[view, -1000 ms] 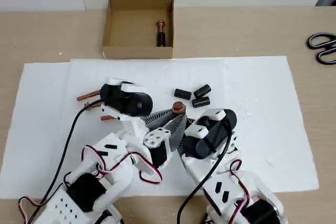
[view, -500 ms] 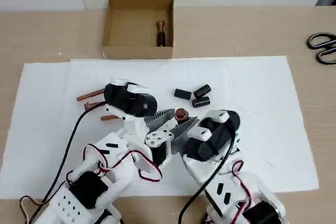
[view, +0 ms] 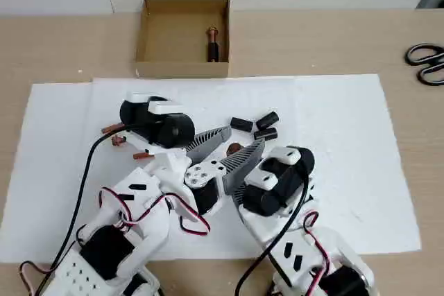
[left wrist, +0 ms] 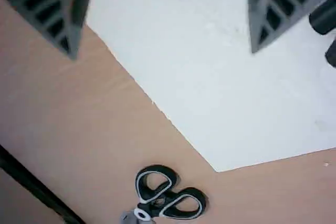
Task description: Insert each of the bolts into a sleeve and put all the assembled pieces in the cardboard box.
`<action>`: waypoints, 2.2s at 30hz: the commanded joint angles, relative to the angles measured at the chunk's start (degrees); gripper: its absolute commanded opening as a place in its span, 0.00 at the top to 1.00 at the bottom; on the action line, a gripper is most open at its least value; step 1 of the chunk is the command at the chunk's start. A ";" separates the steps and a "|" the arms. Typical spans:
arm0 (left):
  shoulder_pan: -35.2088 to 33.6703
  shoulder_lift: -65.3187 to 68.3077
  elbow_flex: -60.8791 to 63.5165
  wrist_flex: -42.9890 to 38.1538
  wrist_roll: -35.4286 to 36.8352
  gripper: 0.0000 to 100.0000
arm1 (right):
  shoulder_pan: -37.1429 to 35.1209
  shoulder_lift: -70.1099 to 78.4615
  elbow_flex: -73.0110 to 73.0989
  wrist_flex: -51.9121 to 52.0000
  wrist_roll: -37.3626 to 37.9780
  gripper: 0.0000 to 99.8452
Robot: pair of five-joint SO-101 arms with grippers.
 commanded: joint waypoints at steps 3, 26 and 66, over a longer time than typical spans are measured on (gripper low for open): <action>-1.67 -0.09 -3.12 -0.97 -0.62 0.80 | 0.48 -0.48 1.76 -1.71 0.35 1.00; -19.16 18.73 -14.90 -0.44 -0.62 1.00 | 7.34 -0.31 4.75 -1.01 -4.13 1.00; -26.73 47.74 -44.70 25.49 -5.63 0.99 | 15.60 90.07 -60.22 -22.64 -7.65 1.00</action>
